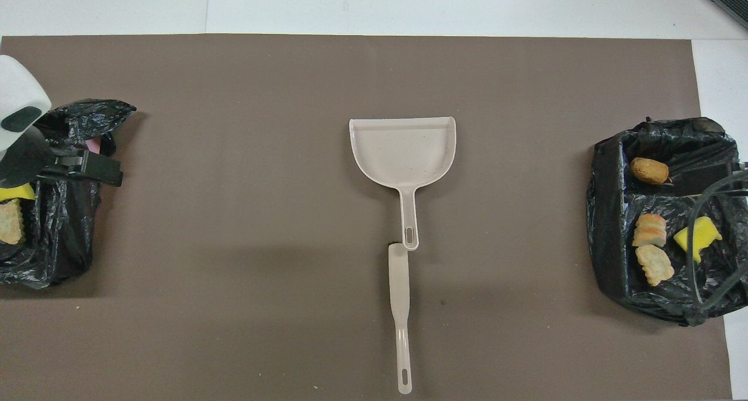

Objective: Sweep and dump trash in bin

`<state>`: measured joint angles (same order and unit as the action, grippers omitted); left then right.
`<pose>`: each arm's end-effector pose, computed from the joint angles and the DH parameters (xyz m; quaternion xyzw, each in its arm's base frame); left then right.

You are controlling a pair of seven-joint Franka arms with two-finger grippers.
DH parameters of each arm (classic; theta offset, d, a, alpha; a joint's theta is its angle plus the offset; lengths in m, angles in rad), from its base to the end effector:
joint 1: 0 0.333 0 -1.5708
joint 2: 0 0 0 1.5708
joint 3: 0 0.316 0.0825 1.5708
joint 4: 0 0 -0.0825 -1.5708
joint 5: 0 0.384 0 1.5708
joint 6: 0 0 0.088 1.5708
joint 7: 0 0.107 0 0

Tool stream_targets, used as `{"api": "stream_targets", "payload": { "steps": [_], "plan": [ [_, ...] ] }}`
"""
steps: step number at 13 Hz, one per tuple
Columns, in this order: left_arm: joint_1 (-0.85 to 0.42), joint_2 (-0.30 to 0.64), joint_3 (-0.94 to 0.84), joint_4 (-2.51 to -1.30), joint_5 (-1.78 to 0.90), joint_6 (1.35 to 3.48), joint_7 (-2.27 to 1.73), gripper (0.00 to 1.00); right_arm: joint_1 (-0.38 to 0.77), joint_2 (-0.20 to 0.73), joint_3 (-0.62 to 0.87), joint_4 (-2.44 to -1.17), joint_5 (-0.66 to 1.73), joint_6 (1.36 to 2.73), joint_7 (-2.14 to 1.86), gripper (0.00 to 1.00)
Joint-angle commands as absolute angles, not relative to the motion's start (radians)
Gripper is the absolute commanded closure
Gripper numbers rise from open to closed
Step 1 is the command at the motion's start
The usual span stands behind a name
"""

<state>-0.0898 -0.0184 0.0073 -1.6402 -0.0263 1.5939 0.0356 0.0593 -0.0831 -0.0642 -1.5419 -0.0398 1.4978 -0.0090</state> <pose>0.5473 -0.0480 0.6039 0.9981 -0.0585 -0.0143 0.0129 0.5205 -0.0088 0.6761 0.9997 0.0003 0.0193 0.0173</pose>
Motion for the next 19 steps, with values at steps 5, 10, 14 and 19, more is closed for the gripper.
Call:
{"api": "stream_targets", "payload": {
  "steps": [5, 10, 14, 19],
  "plan": [
    [-0.081, -0.032, 0.005, -1.614, -0.028, 1.539, 0.06, 0.0, 0.052, -0.101, -0.06, -1.554, -0.02, 1.461, -0.038, 0.0],
    [-0.081, -0.028, 0.006, -1.568, -0.026, 1.509, 0.063, 0.0, 0.049, -0.1, -0.061, -1.552, -0.034, 1.454, -0.044, 0.0],
    [-0.067, -0.028, 0.006, -1.566, -0.029, 1.493, 0.063, 0.0, 0.051, -0.101, -0.064, -1.554, -0.034, 1.45, -0.046, 0.0],
    [-0.067, -0.02, 0.005, -1.536, -0.023, 1.43, 0.063, 0.0, 0.051, -0.101, -0.064, -1.555, -0.034, 1.45, -0.046, 0.0]
  ]
}}
